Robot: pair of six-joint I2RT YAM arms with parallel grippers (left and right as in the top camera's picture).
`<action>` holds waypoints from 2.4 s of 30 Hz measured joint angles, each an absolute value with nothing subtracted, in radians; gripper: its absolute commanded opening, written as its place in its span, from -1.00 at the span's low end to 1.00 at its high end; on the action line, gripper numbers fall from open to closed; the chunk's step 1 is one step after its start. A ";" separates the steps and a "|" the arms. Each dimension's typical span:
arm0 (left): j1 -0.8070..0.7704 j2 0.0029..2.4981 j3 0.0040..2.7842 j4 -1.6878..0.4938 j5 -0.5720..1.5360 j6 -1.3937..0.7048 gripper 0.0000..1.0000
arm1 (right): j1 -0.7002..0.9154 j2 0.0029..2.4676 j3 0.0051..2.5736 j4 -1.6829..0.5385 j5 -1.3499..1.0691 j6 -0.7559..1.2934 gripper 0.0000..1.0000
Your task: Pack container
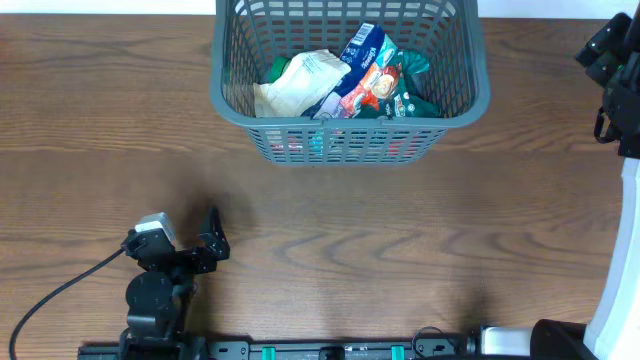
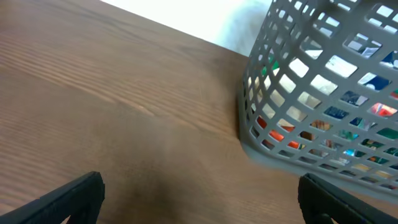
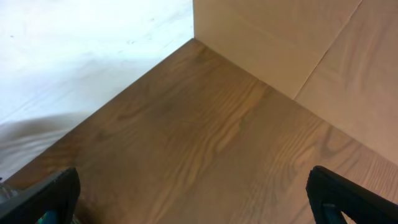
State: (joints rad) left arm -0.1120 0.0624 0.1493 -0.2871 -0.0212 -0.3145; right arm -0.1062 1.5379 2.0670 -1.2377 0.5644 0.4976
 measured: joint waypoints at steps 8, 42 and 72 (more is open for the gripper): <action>-0.112 0.062 0.104 -0.247 -0.013 -0.315 0.97 | -0.106 1.538 2.067 -1.238 0.565 0.498 0.98; -0.112 0.062 0.096 -0.227 -0.006 0.129 0.97 | -0.106 1.538 2.067 -1.237 0.565 0.498 0.98; -0.112 0.062 0.096 -0.227 -0.006 0.155 0.97 | -0.106 1.538 2.067 -1.238 0.564 0.498 0.98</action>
State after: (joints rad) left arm -0.1120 0.0624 0.0963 -0.2272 -0.0063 0.1555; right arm -0.1062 1.5379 2.0670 -1.2377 0.5644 0.4976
